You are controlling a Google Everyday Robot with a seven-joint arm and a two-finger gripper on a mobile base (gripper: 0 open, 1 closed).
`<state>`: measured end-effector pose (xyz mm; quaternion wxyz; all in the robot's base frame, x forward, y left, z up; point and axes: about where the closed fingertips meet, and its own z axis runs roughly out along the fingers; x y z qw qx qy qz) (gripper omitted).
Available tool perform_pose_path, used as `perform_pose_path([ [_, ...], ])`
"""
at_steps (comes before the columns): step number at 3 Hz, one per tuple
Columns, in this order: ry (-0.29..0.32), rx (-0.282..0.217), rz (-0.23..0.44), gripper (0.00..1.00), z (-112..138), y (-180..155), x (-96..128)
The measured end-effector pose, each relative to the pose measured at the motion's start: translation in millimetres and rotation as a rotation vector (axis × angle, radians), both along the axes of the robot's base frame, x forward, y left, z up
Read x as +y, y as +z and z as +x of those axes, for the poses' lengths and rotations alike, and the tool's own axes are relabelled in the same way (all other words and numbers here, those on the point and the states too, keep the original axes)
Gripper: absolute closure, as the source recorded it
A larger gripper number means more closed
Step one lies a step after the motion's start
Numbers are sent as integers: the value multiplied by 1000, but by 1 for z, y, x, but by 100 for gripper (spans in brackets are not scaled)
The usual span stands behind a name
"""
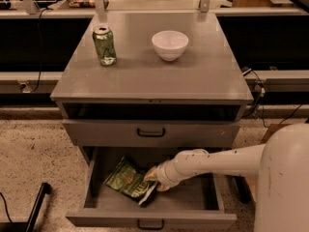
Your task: Pick green jalapeno chip bag from middle drawer and place on counter
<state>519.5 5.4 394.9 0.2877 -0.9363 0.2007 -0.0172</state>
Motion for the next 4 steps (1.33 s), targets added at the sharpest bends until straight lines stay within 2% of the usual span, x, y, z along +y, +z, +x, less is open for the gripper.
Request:
perform_pose_path([
  [2,19,34,3,69,-9,-9,4],
  [4,12,34,27,100,-12,-5,3],
])
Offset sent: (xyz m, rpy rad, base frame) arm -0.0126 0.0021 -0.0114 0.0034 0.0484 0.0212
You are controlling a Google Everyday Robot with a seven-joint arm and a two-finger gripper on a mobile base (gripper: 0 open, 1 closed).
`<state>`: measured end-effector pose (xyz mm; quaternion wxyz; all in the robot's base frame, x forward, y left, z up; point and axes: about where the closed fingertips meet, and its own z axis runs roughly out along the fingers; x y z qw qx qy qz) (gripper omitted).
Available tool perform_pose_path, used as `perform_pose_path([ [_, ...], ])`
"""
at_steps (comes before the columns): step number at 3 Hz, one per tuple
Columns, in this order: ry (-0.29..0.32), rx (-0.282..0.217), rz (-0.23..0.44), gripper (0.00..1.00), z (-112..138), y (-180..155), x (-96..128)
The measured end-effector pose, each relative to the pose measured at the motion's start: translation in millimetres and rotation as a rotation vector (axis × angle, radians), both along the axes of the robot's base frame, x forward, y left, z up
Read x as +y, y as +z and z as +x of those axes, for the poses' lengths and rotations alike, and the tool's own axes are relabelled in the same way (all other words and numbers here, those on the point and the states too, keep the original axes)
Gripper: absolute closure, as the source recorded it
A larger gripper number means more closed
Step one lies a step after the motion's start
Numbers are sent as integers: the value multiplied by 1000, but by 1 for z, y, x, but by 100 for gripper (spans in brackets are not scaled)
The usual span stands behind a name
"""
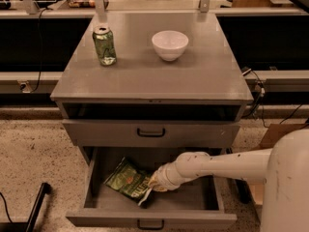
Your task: Pick green jalapeno chip bag from middle drawer and place on counter
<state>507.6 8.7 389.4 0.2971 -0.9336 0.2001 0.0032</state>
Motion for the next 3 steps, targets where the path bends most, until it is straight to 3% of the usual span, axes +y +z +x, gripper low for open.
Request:
perform_pose_path([
  [1,7,-18,70,100,3,27,1],
  [2,43,-69,203,100,-1,80,8],
  [3,140,-167,363,100,-19,165,31],
])
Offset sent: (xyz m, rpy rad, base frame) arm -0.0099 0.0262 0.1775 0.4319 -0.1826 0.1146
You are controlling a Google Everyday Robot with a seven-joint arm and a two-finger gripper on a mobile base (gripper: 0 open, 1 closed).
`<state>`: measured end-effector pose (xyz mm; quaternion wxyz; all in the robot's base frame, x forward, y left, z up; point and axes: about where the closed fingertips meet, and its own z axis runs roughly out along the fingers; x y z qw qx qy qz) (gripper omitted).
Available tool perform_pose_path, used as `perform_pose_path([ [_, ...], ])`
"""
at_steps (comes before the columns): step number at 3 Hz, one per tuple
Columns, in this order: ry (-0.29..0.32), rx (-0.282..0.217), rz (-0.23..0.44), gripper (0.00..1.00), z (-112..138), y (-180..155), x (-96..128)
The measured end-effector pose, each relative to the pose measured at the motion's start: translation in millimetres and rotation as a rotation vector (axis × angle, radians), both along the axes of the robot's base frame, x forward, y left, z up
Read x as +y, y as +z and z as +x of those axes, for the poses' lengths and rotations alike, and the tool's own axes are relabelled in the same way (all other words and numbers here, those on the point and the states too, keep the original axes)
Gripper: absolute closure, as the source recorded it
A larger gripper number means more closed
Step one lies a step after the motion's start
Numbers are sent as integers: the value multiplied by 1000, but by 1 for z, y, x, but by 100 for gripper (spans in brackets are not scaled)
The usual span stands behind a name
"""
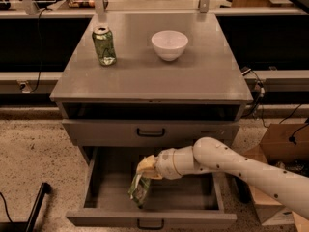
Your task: Pick green jalapeno chip bag from middle drawer and place on counter
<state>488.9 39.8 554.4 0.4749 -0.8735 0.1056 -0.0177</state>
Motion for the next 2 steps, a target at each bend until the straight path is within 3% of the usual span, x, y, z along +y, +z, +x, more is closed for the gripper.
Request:
perform_pose_path([
  [2,48,-70,62,100,-21,97,20],
])
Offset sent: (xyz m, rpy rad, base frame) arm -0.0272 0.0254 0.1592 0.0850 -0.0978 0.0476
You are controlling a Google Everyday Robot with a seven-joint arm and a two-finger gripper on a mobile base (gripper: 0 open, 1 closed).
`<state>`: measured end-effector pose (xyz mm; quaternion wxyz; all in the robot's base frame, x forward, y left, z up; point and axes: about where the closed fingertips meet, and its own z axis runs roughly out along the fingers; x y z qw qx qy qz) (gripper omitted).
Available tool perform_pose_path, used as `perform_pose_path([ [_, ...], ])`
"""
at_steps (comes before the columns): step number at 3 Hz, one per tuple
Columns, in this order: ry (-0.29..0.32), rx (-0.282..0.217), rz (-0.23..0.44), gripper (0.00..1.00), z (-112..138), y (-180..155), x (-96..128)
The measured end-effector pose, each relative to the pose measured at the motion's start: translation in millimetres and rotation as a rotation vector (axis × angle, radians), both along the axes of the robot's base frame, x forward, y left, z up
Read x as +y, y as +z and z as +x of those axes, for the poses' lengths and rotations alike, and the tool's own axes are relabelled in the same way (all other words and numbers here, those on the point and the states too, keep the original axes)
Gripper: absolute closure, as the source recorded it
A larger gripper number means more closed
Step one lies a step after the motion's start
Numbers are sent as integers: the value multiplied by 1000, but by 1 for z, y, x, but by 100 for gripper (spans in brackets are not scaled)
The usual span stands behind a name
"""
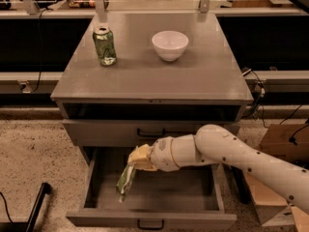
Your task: Pick green jalapeno chip bag from middle drawer and place on counter
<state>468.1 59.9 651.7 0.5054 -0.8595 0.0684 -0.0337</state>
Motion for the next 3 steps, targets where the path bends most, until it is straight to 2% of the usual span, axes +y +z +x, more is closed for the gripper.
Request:
perform_pose_path([
  [1,-33,-9,13,100,4,57,4],
  [2,-91,-20,26,100,19,112,1],
  [3,-133,-62,11,100,40,180,3],
])
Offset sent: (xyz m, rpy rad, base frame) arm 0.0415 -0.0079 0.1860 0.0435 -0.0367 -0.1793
